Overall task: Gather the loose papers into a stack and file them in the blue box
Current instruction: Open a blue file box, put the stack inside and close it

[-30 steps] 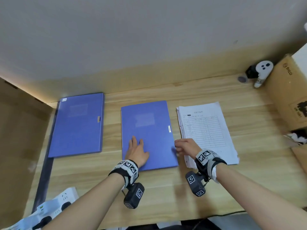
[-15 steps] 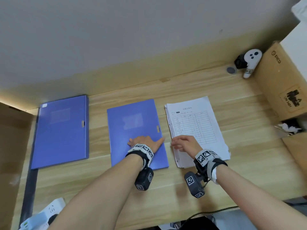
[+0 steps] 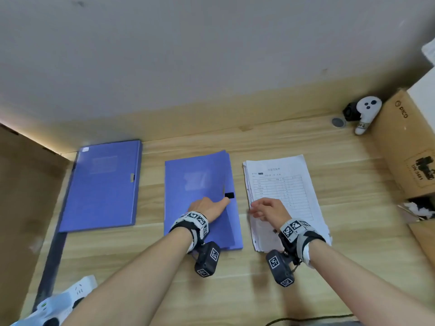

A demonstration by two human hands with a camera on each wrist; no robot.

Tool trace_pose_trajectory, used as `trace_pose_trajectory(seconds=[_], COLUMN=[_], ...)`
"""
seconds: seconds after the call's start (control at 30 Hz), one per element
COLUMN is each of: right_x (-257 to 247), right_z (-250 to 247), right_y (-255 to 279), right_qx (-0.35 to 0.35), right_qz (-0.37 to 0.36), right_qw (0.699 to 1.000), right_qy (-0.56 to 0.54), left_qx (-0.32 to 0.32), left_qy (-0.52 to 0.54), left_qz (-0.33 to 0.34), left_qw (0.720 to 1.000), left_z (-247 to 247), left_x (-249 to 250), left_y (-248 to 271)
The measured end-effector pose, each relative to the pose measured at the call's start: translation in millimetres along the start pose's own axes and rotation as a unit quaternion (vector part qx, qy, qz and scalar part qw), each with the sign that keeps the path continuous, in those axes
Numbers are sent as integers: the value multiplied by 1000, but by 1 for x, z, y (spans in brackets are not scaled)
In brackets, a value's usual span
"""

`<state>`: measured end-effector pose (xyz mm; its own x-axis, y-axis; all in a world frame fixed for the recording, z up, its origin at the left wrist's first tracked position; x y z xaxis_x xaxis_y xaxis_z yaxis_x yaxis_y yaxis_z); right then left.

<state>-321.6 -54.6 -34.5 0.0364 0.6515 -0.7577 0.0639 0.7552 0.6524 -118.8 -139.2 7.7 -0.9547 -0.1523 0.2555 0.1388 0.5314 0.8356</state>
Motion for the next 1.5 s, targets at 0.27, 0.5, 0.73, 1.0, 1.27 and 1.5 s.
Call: trace_pose_trajectory(seconds=[0.27,0.5,0.73,1.0,1.27,1.5], right_x=[-43,-44,-44,-38,-38,-39], right_z=[71,113,122,122,109,8], right_y=[-33,-48,-40,-40,-30,11], right_qx=[-64,-82,-69,-41,-11,121], right_qz=[-47,-22,-26,-33,-61,-73], right_qw=[989,949,931,944,974,983], right_qy=[128,305,357,326,217,119], left_qx=[-117,23,238,192,65,168], left_qy=[407,287,75,-271,-54,26], left_qz=[155,115,26,-88,-91,85], left_qw=[893,951,968,939,992,982], left_z=[-57,-152,-163,-126,-81,-84], left_x=[-39,-110,-181,-218,-229,-106], left_y=[71,111,102,51,11,8])
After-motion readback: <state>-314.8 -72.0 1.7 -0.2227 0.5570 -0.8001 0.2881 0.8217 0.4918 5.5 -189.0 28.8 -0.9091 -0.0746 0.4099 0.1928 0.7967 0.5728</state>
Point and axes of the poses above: each hand's wrist, its own y-axis away from the middle knuckle, its own z-axis out of the palm, x = y × z, the point moved 6 cm from there along -y, towards the middle knuckle, and after that the axes turned 11 degrees about -x, right-handed, at the moved point
